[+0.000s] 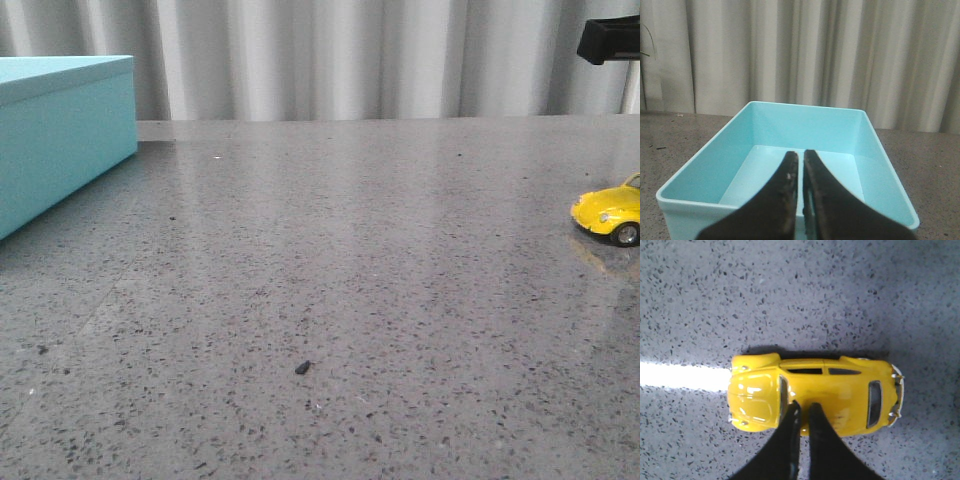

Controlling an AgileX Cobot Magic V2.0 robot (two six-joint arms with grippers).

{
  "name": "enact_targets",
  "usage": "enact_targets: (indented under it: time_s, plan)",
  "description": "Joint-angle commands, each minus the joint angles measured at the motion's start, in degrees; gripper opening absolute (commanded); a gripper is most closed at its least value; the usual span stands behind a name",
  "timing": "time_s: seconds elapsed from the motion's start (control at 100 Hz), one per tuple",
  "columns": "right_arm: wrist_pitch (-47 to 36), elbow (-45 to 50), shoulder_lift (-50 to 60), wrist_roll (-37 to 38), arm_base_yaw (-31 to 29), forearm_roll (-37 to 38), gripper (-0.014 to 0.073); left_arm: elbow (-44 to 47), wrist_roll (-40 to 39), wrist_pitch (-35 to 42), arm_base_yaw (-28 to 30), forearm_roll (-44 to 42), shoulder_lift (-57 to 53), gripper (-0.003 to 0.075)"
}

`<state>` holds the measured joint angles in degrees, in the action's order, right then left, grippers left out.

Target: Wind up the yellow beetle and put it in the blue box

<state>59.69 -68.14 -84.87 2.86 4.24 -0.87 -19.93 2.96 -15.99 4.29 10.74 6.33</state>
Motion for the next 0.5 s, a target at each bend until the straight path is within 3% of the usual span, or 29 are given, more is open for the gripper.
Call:
enact_targets:
  time_s: [0.0, 0.49]
  plan:
    - [-1.72, -1.98, 1.52, -0.39, 0.15, -0.04, -0.0041, -1.91, -0.46, 3.88, 0.02, 0.60, 1.20, -0.0021]
    - [-1.74, -1.98, 0.92, -0.39, 0.15, 0.37, -0.0041, -1.91, -0.46, 3.88, 0.02, 0.60, 1.20, -0.0021]
